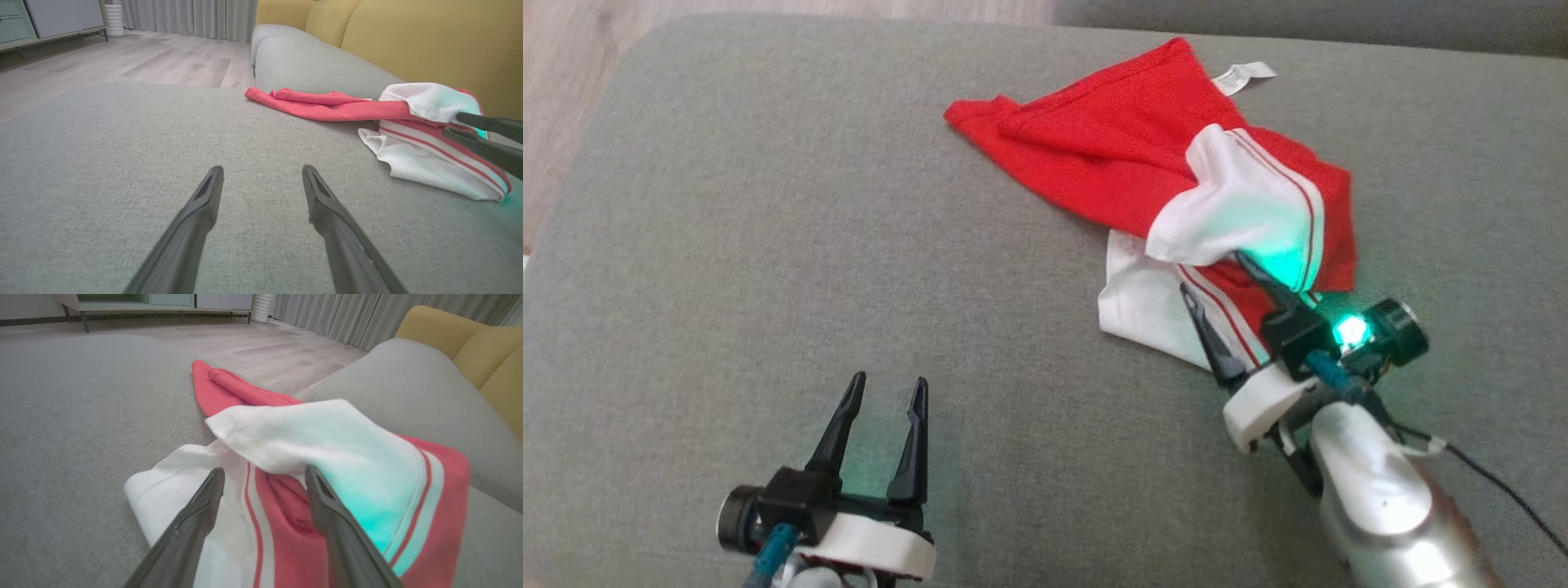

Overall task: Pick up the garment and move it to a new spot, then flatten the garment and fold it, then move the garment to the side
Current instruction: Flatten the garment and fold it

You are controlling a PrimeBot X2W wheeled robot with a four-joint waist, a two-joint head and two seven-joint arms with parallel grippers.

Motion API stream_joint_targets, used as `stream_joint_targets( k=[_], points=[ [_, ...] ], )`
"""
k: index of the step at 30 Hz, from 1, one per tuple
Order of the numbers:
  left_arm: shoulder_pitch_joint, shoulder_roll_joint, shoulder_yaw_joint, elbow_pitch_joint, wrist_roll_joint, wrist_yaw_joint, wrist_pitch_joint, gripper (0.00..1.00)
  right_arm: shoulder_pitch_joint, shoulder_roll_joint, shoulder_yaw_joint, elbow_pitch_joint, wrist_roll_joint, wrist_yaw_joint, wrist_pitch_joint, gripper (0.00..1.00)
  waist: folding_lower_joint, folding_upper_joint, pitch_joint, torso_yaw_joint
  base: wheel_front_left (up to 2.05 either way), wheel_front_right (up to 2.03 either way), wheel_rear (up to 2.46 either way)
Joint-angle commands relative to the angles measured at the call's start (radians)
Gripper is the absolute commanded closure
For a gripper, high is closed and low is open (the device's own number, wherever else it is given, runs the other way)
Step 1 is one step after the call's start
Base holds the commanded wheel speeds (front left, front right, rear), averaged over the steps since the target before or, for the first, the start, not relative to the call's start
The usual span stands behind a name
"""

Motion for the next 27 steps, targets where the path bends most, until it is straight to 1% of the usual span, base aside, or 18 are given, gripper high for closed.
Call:
stream_joint_targets(
  k=[1,13,20,25,26,27],
  points=[
    [-0.036,0.001,0.024,-0.034,-0.010,-0.005,-0.005,0.00,-0.043,0.006,0.009,-0.027,-0.008,-0.001,-0.004,0.00,-0.0002,0.0000,0.008,0.007,0.00,0.00,0.00],
    [-0.074,0.001,-0.019,-0.050,-0.046,-0.005,-0.005,0.00,-0.106,0.006,-0.091,0.008,-0.076,-0.001,-0.004,0.00,-0.0002,0.0000,0.040,0.017,0.00,0.00,0.00],
    [-0.071,0.001,-0.025,-0.043,-0.064,-0.003,-0.005,0.00,-0.138,0.006,-0.133,0.039,-0.081,-0.001,-0.004,0.00,-0.0002,0.0000,0.043,0.030,0.00,0.00,0.00],
    [-0.068,0.001,-0.024,-0.039,-0.078,-0.001,-0.005,0.00,-0.169,0.005,-0.145,0.096,-0.079,-0.001,-0.004,0.00,-0.0002,0.0000,0.049,0.039,0.00,0.00,0.00],
    [-0.069,0.001,-0.023,-0.039,-0.082,0.000,-0.005,0.00,-0.178,0.005,-0.150,0.111,-0.073,-0.001,-0.004,0.02,-0.0002,0.0000,0.051,0.042,0.00,0.00,0.00],
    [-0.070,0.001,-0.024,-0.040,-0.085,0.001,-0.005,0.00,-0.188,0.005,-0.153,0.124,-0.070,-0.001,-0.004,0.58,-0.0002,0.0000,0.052,0.044,0.00,0.00,0.00]
  ],
)
